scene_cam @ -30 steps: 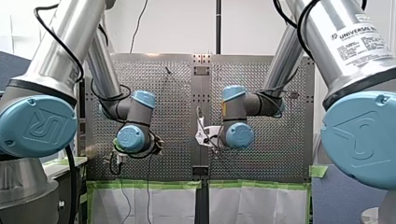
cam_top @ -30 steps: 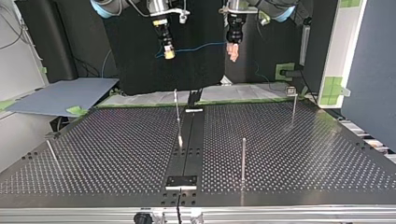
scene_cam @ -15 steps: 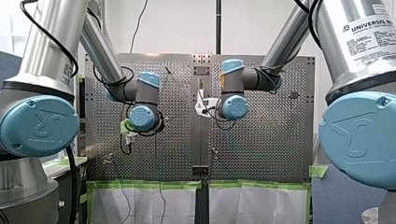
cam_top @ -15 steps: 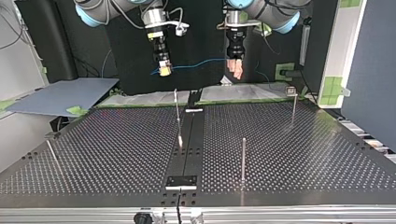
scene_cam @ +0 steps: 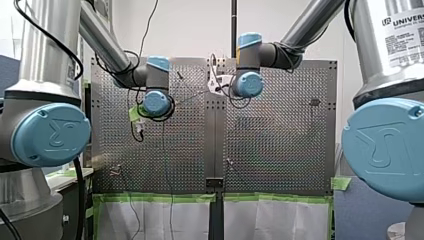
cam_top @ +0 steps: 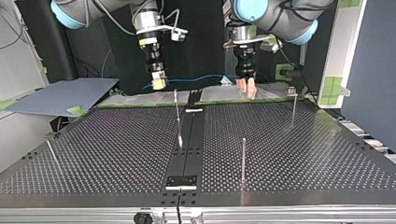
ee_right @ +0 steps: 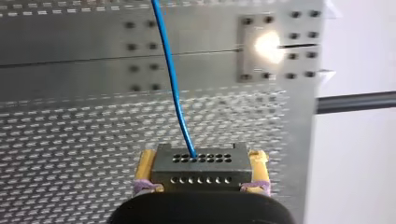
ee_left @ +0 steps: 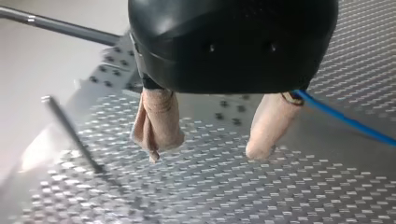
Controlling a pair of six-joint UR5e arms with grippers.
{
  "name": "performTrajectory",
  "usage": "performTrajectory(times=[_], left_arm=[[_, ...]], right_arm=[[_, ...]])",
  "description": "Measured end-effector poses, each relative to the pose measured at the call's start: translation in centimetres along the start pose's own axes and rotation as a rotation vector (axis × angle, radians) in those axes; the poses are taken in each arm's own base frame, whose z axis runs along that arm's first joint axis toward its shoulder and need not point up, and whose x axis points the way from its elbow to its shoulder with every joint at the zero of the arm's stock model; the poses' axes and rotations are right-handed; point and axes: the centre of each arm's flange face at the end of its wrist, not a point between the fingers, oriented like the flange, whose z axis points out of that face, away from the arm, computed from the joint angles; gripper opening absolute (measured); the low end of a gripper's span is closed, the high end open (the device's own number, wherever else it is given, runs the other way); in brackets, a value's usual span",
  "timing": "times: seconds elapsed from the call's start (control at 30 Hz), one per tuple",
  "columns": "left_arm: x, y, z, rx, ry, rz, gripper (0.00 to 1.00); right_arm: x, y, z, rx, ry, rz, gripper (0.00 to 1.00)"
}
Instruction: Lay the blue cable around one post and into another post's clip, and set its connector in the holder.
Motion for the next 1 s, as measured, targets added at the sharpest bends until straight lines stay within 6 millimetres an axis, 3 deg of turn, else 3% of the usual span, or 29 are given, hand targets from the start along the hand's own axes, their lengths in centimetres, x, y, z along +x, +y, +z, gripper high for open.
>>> performTrajectory(times=[0.17, 0.57, 0.83, 1.0], left_arm=[[-3.8, -0.4, 1.8, 0.013, -0.041, -0.024, 1.00], [-13.0, -0.5, 4.5, 0.039, -0.141, -0.071, 1.00], [-19.0, -0.1, 5.2, 0.039, -0.212, -0.091, 1.00], [-20.7, 0.3, 6.1, 0.040, -0.215, -0.084, 1.00]], right_arm=[[3.2, -0.3, 0.7, 0.011, 0.027, -0.009, 0.00], [6.9, -0.8, 2.3, 0.018, 0.028, -0.045, 0.00], [6.8, -1.1, 3.9, 0.032, -0.010, -0.059, 0.00], [6.0, -1.3, 5.0, 0.040, -0.045, -0.067, 0.00]])
